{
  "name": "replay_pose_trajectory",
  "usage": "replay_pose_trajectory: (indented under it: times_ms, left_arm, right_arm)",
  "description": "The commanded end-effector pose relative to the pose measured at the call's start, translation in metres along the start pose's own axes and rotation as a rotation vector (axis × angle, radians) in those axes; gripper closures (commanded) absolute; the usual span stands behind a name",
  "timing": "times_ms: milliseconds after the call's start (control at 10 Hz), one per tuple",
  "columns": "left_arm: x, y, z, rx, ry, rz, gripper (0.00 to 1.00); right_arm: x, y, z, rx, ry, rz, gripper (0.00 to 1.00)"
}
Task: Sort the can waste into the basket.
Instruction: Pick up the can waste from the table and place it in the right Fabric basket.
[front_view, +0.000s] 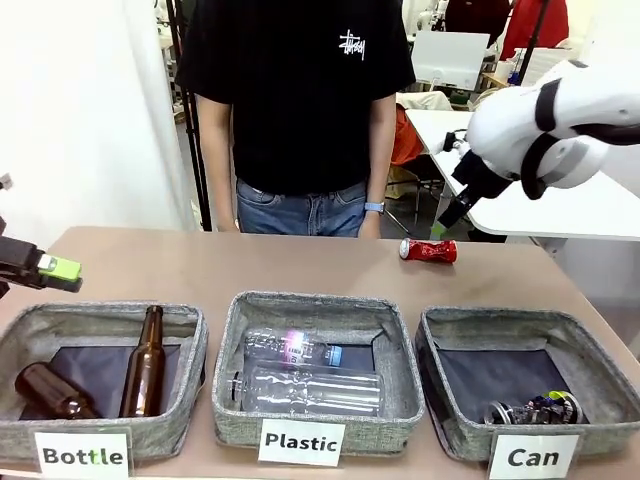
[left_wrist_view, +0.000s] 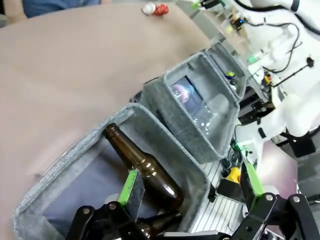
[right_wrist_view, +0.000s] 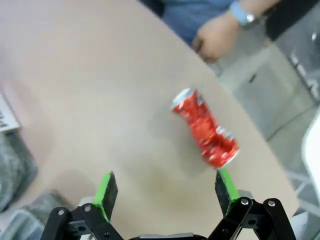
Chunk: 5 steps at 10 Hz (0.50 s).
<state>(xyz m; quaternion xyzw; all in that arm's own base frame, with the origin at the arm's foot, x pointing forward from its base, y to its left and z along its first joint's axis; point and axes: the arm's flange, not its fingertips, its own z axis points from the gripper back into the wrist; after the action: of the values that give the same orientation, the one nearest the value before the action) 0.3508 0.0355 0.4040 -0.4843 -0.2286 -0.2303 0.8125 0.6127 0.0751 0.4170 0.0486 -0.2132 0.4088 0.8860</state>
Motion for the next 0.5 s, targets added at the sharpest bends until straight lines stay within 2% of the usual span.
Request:
replay_pose_trajectory:
  times_ms: [0,100,200,300,400]
  left_arm:
    - [0.000,-0.009,0.005,-0.017,0.003,-0.021,0.00]
    - [0.000,-0.009,0.005,-0.017,0.003,-0.021,0.00]
    - [0.000,-0.009,0.005,-0.017,0.003,-0.021,0.00]
    - [0.000,-0.009,0.005,-0.017,0.003,-0.021,0.00]
    - [0.000,-0.009,0.005,-0.017,0.003,-0.021,0.00]
  right_arm:
    - [-0.008,0.007,0.016,0.032,0.012,-0.071,0.00]
    - [-0.008,0.007,0.016,0.032,0.012,-0.071,0.00]
    - [0.001,0.000,-0.006,0.003,0.000,0.002,0.00]
    - [-0.003,-0.004,-0.009,-0.014,0.004,0.172,0.00]
    - [-0.003,-0.011,-0.025,-0.044,0.065,0.237,0.00]
